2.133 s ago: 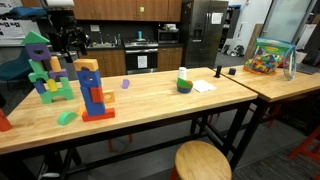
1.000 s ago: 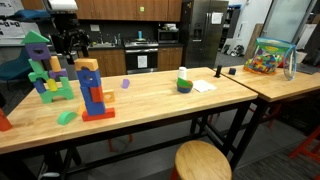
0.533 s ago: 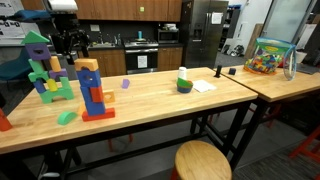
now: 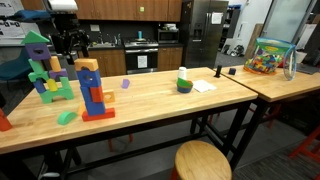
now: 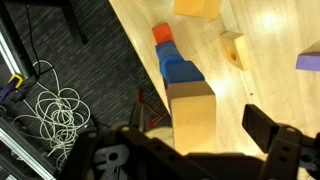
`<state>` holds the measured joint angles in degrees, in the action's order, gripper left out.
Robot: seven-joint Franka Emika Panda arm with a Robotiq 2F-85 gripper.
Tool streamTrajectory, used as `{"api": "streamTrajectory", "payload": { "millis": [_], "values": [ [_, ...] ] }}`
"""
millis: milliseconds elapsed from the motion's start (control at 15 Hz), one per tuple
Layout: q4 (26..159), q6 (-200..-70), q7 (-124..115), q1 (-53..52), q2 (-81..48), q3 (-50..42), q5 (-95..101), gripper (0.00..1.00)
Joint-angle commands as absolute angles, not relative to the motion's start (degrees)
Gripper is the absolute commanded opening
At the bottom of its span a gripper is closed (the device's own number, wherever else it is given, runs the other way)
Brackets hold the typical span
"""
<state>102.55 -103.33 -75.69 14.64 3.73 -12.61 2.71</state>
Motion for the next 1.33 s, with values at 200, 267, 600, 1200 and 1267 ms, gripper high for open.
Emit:
{"api": "streamTrajectory", "payload": {
  "millis": [200, 267, 600, 1200, 1267],
  "values": [
    [102.2, -103.1, -75.6, 14.5, 3.6, -12.8, 2.7, 1.00],
    [102.2, -103.1, -75.6, 14.5, 3.6, -12.8, 2.7, 1.00],
    [102.2, -103.1, -75.6, 14.5, 3.6, -12.8, 2.7, 1.00],
    [101.6, -102.8, -76.3, 14.6, 2.7, -12.9, 3.0, 1.00],
    [100.6, -101.7, -76.5, 15.0, 1.8, -13.4, 1.7, 1.00]
  ]
}}
